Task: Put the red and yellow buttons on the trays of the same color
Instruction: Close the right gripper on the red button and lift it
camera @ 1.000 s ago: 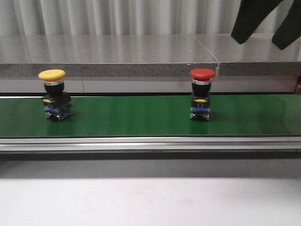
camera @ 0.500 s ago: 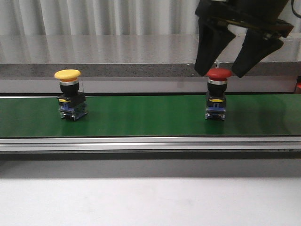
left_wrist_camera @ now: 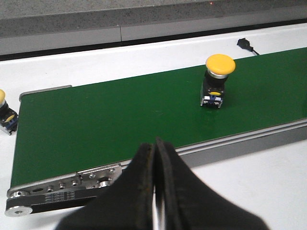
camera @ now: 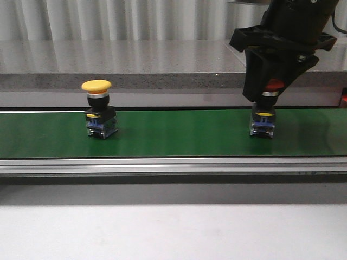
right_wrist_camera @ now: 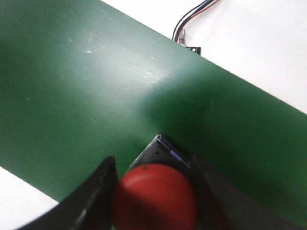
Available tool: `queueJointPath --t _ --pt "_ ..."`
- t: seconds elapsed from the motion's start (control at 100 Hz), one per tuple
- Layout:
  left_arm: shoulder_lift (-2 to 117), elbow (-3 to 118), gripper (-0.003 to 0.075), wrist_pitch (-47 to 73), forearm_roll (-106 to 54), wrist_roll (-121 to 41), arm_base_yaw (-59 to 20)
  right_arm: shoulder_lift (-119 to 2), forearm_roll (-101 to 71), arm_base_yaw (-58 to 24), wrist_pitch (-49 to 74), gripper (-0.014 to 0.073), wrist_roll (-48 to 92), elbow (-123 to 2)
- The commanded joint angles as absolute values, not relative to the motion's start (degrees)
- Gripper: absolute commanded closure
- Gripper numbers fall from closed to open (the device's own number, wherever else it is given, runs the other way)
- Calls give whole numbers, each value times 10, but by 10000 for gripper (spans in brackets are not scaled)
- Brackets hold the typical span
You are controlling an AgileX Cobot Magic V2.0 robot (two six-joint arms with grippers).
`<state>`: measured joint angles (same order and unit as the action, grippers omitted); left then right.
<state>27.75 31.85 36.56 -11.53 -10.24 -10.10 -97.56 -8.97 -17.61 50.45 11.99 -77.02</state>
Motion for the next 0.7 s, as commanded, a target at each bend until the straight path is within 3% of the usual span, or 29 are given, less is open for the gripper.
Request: queueJointPath --t 0.0,0.29,0.69 --pt "280 334 741 331 -127 -103 -106 -949 -90 -174 482 510 124 -789" --pt "280 334 741 331 -127 -103 -106 -896 -58 -142 442 528 100 -791" --pt "280 334 741 331 -127 -103 -106 -867 -55 32 438 529 87 -799"
